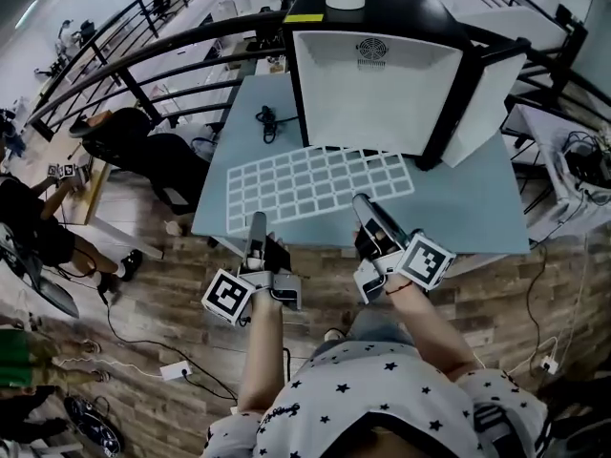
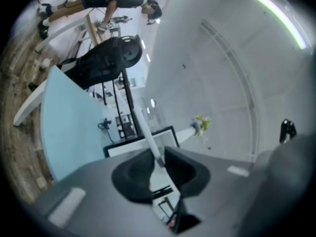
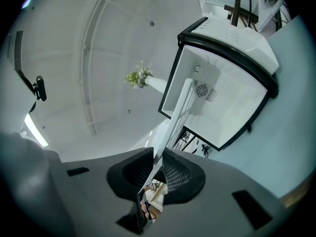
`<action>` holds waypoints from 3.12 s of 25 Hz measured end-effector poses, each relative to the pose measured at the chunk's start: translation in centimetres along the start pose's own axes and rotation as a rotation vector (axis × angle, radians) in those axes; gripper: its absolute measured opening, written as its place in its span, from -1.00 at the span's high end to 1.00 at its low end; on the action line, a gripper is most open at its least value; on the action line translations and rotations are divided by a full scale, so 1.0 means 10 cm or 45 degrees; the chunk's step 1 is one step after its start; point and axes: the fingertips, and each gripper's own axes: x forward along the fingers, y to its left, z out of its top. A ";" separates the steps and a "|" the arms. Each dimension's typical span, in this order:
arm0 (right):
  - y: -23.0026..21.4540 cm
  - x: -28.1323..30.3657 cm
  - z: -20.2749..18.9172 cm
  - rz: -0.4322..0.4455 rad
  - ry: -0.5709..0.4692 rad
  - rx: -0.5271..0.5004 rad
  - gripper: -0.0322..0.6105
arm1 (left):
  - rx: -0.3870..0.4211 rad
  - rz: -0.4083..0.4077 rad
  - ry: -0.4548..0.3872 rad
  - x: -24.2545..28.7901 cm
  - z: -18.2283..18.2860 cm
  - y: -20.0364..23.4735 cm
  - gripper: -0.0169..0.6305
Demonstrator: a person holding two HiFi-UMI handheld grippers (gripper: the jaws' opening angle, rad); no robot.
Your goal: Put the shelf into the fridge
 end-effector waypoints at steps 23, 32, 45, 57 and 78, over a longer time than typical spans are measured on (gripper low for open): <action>-0.93 0.02 1.02 -0.251 -0.302 -0.061 0.74 | -0.099 -0.113 0.375 1.71 -0.78 0.24 0.75; -1.19 0.04 1.25 -0.316 -0.366 -0.030 0.74 | -0.085 -0.122 0.469 2.14 -0.97 0.25 0.75; -1.45 0.24 1.29 -0.308 -0.382 0.055 0.74 | -0.037 -0.094 0.511 2.41 -0.94 0.34 0.75; -1.60 0.22 1.36 -0.308 -0.377 0.073 0.74 | -0.027 -0.099 0.534 2.41 -1.02 0.34 0.75; -1.76 0.32 1.53 -0.304 -0.331 0.075 0.74 | -0.007 -0.043 0.527 2.52 -1.10 0.44 0.76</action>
